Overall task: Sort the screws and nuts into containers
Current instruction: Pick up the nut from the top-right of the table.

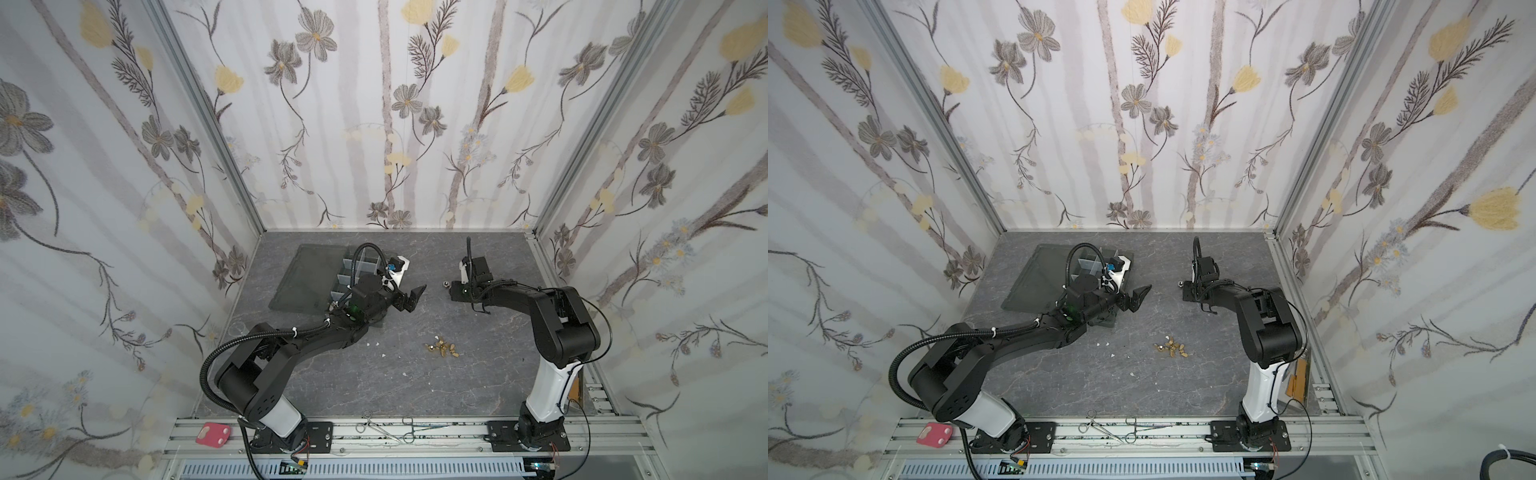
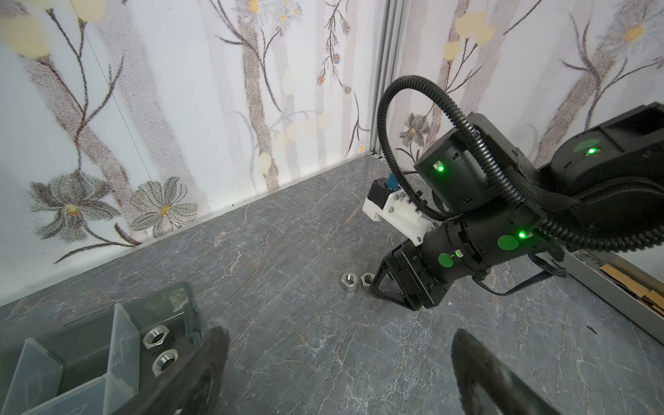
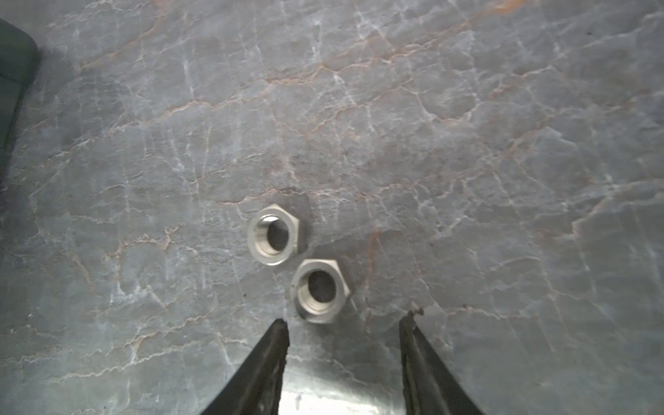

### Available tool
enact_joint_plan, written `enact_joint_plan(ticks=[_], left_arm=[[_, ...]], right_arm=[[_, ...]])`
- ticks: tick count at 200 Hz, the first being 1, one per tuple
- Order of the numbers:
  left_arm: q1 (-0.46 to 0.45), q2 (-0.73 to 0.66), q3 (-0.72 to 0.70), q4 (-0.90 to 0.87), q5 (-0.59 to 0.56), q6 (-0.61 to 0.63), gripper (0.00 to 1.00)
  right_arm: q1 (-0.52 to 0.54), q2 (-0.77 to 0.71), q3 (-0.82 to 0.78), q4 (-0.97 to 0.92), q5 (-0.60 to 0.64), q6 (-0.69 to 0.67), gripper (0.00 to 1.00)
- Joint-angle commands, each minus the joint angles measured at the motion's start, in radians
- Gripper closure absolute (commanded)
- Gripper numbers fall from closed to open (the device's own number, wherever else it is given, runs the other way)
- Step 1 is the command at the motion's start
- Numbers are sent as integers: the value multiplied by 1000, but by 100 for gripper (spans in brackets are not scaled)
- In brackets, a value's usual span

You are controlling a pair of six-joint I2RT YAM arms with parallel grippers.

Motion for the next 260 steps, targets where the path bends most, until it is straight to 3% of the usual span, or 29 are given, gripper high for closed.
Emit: enact_joint_plan(ticks=[1,72,156,209,260], left_arm=[[0,-16,-14,46,-18,20,3],[0,-46,-46,58,-33,20,3],[1,-65,-68,71,-58,10,3],[18,-82,-99,138,-67,-32,2],[121,-161,-210,222,-92,-157,2]], right_arm=[[11,20,22,-6,32,-39,49],[18,91,70,-34,108,-45,55],[39,78,92,-72,99,-39,79],[55,19,150,-101,67,-43,80],[103,31,335,-163,4,-53,84]])
